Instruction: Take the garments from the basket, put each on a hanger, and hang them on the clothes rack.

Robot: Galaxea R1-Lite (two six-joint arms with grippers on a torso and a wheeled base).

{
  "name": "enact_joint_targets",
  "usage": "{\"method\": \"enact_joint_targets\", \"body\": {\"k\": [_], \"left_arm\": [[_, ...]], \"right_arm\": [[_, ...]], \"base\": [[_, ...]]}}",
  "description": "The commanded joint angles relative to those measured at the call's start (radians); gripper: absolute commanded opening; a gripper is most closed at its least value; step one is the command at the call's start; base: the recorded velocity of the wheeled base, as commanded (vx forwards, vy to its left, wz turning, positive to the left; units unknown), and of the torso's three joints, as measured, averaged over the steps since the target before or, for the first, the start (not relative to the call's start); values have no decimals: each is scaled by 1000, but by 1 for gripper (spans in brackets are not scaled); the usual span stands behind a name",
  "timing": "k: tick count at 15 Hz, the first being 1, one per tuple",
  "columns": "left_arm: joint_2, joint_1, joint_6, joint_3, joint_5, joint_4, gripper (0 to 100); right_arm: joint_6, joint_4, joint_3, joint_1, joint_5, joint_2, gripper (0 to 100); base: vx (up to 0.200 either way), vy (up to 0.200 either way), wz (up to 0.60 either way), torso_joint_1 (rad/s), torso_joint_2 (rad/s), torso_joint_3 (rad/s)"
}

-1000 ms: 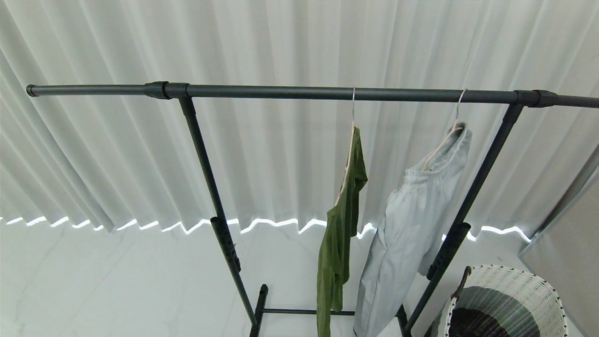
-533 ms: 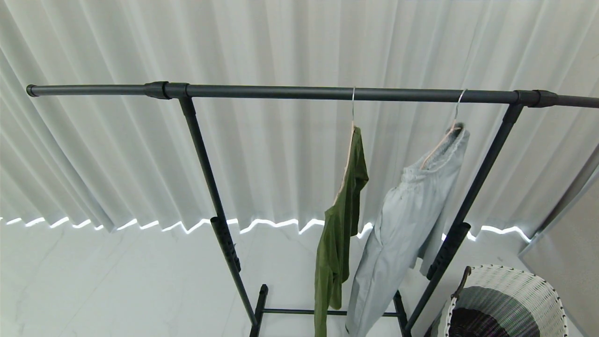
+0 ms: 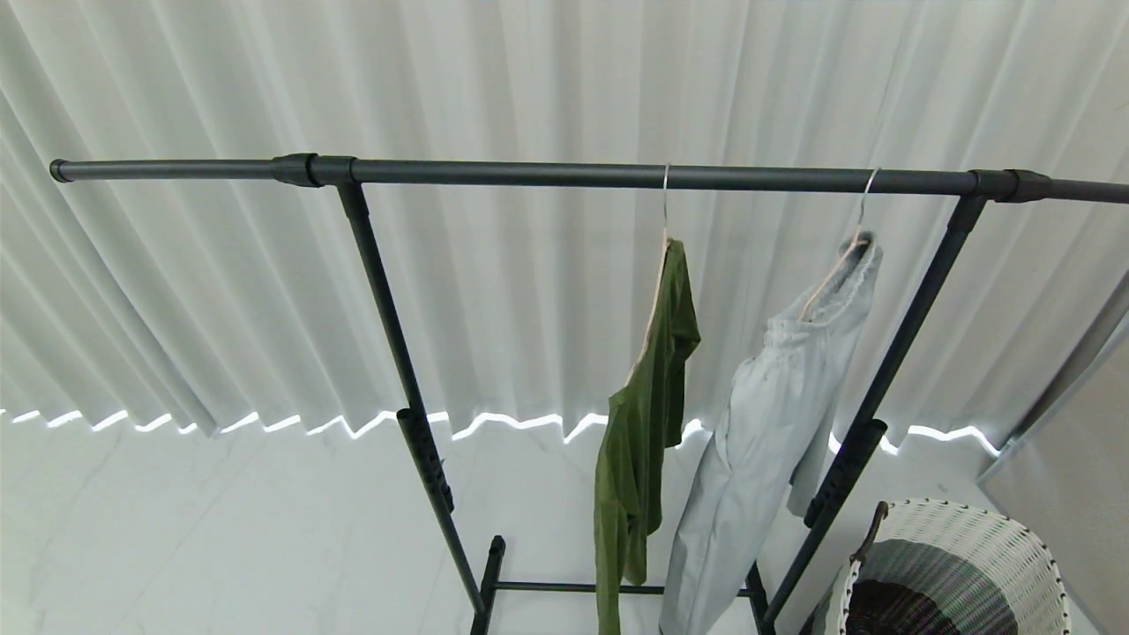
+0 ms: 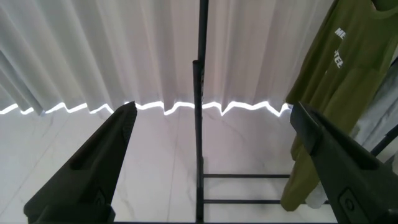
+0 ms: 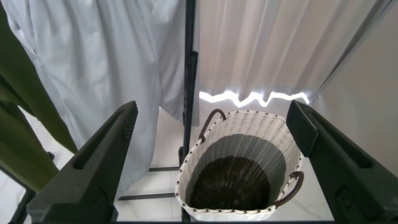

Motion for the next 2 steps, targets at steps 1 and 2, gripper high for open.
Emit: {"method": "enact_joint_targets", "body": {"k": [1,2], "left_arm": [[0,0,0,0,0,0,100],[0,0,0,0,-1,0,100]], "right_arm": [[-1,0,0,0,0,0,100],[1,1,0,0,0,0,100]], "base": [[0,0,0,0,0,0],[0,0,0,0,0,0]]}}
